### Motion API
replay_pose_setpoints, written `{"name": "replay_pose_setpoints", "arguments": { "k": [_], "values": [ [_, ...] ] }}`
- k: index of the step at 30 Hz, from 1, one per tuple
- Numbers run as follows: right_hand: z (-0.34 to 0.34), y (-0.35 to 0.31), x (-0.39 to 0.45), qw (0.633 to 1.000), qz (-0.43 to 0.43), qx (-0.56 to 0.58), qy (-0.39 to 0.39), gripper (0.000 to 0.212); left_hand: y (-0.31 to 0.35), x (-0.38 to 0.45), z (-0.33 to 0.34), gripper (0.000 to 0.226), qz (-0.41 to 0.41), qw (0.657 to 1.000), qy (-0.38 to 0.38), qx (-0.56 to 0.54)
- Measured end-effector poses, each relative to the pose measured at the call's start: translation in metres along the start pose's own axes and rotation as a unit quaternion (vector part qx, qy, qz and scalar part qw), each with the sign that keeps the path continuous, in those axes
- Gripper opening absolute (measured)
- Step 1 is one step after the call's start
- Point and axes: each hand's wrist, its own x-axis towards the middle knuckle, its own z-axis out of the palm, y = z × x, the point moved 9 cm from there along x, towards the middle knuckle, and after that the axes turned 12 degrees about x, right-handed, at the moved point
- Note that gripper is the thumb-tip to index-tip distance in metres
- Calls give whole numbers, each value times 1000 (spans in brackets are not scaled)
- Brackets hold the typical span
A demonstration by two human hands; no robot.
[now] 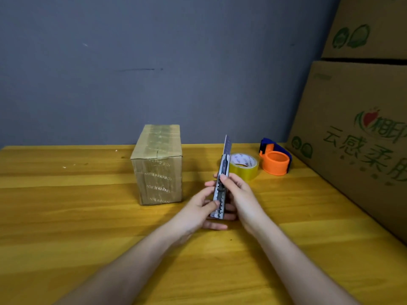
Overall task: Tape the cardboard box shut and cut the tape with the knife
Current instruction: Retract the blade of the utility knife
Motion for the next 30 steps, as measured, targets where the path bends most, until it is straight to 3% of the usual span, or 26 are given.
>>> {"name": "replay_pose_setpoints", "arguments": {
  "k": [10, 22, 30],
  "values": [
    [5, -5, -7, 998, -42, -5, 47, 20, -8, 3, 2, 36, -50, 998, -18, -26],
    [5, 5, -4, 1000, -4, 11, 18, 19, -10, 3, 0, 16, -51, 999, -6, -17],
    [9, 10, -2, 999, -12, 0, -43, 15, -8, 1, -3, 26, -39, 999, 6, -6]
  ]
}}
